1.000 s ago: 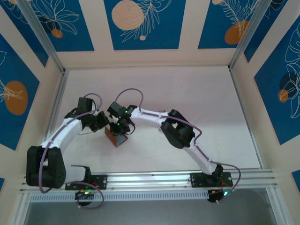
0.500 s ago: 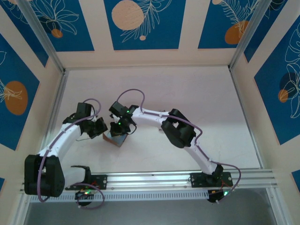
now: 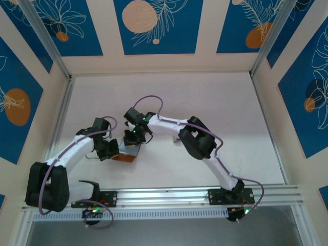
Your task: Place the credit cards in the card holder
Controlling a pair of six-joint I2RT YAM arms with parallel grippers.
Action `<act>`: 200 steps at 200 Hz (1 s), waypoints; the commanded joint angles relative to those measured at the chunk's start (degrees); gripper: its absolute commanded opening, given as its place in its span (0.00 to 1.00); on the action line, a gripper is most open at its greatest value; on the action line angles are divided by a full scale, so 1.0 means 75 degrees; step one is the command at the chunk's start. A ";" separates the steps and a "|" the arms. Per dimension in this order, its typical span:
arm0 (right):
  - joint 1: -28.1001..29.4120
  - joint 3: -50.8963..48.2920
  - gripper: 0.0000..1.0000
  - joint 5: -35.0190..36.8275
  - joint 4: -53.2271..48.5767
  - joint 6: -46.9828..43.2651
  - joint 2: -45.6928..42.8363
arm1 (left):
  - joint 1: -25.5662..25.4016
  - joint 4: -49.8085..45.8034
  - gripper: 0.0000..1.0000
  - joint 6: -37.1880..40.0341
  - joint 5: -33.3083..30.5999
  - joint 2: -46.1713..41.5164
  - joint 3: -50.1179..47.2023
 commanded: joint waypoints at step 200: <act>-0.0618 -0.6749 0.12 0.3175 0.2668 0.4058 -0.3466 | -0.2507 0.0900 0.00 0.0687 -0.2335 0.4309 0.3526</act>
